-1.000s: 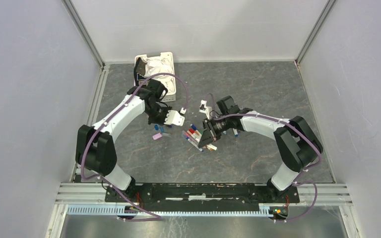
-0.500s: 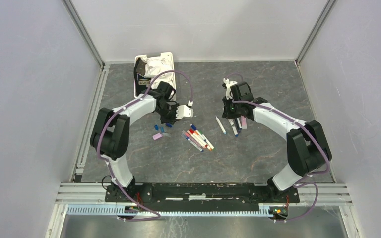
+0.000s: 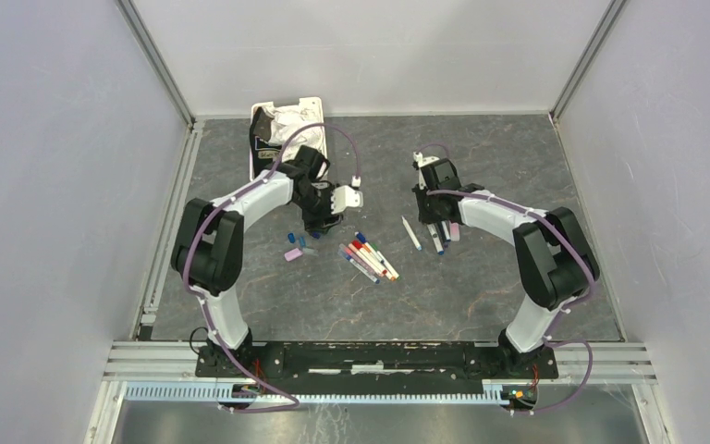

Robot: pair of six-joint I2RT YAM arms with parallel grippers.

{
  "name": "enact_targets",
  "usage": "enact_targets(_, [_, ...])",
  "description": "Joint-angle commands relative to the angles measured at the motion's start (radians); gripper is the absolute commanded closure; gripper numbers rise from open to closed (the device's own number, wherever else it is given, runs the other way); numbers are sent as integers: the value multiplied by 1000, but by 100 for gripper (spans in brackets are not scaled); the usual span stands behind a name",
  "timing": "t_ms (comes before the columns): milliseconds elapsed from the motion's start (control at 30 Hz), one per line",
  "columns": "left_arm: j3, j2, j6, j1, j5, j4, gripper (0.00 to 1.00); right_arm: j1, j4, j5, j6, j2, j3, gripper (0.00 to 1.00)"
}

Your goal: Open the pen caps

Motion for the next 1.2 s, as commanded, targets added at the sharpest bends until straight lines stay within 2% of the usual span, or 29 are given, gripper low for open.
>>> enact_targets(0, [158,-108,-151,0,38,-38,24,19,69,34,9,24,18,87])
enact_targets(167, [295,-167,-284,5,-21,-93,15,38,80,44,6,50,21,82])
enact_targets(300, [343,-217,-348,6,-84,-116,12,44,84,68,0,46,16,80])
enact_targets(400, [350,-256,-399,8,-102,-113,4,51,88,87,-7,30,9,77])
enact_targets(533, [332,-301,-399,8,-106,-122,4,74,73,145,-28,-3,15,65])
enact_targets(833, [308,-354,-380,11,-138,-122,4,156,63,197,-66,-139,35,58])
enact_targets(900, [304,-379,-411,14,-143,-82,1,198,47,173,-81,-150,58,58])
enact_targets(1000, [286,-416,-464,17,-160,-33,0,240,54,52,-100,-154,48,60])
enact_targets(1167, [299,-437,-469,17,-113,-84,0,311,75,-27,-94,-133,-19,63])
